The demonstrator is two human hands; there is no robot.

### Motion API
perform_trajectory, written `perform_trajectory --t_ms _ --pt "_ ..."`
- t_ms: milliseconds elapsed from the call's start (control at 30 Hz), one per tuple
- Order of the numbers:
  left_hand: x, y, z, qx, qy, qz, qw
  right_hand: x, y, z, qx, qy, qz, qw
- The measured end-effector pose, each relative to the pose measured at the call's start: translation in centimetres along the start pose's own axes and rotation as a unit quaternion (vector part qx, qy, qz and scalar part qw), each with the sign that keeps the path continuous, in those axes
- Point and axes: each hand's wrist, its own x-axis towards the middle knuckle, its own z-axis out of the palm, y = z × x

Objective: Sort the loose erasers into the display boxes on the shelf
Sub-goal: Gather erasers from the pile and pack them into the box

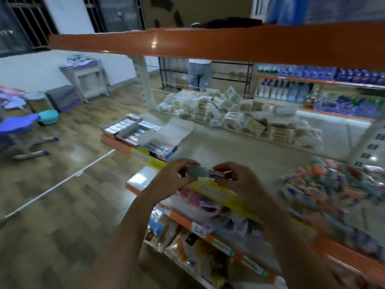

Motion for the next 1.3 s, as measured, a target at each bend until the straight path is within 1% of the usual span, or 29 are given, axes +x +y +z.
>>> perform_trajectory --t_ms 100,200,300,400,500,600,700,767,933,1200,1300 --pt "-0.7 -3.1 -4.9 0.018 0.013 0.011 1.0 2.5 -2.1 4.6 -0.036 -0.016 -0.015 0.999" --pt "-1.0 -6.3 -8.8 0.038 0.027 0.018 0.999 4.7 -3.8 8.8 -0.047 -0.023 -0.035 0.998" --pt "-0.4 -8.5 -11.4 0.054 0.04 0.025 0.997 6.7 -4.8 11.9 -0.072 -0.015 -0.031 0.997" --pt "0.5 -10.7 -13.1 0.064 0.034 0.023 0.997 8.7 -5.1 13.9 -0.106 -0.017 -0.031 0.994" --pt "2.1 -12.7 -14.5 0.065 0.032 0.03 0.997 11.0 -5.2 15.1 -0.145 -0.01 -0.037 0.989" --pt "4.2 -14.6 -15.9 0.066 0.037 0.038 0.996 14.1 -5.2 15.9 -0.165 0.014 -0.046 0.985" --pt "6.9 -16.4 -17.4 0.091 0.029 0.032 0.995 17.8 -4.7 16.4 -0.198 0.025 -0.048 0.979" --pt "8.9 -17.1 -18.4 0.098 0.03 0.023 0.994 20.3 -4.2 16.6 -0.226 0.028 -0.037 0.973" --pt "13.5 -17.7 -20.3 0.093 0.036 0.041 0.994 24.9 -3.2 17.0 -0.282 0.034 0.0 0.959" --pt "18.2 -19.6 -20.8 0.063 -0.011 0.051 0.997 26.8 -1.5 18.0 -0.384 0.028 0.045 0.922" --pt "19.2 -20.7 -20.8 0.048 -0.028 0.058 0.997 27.1 -1.5 19.1 -0.393 0.033 0.062 0.917"
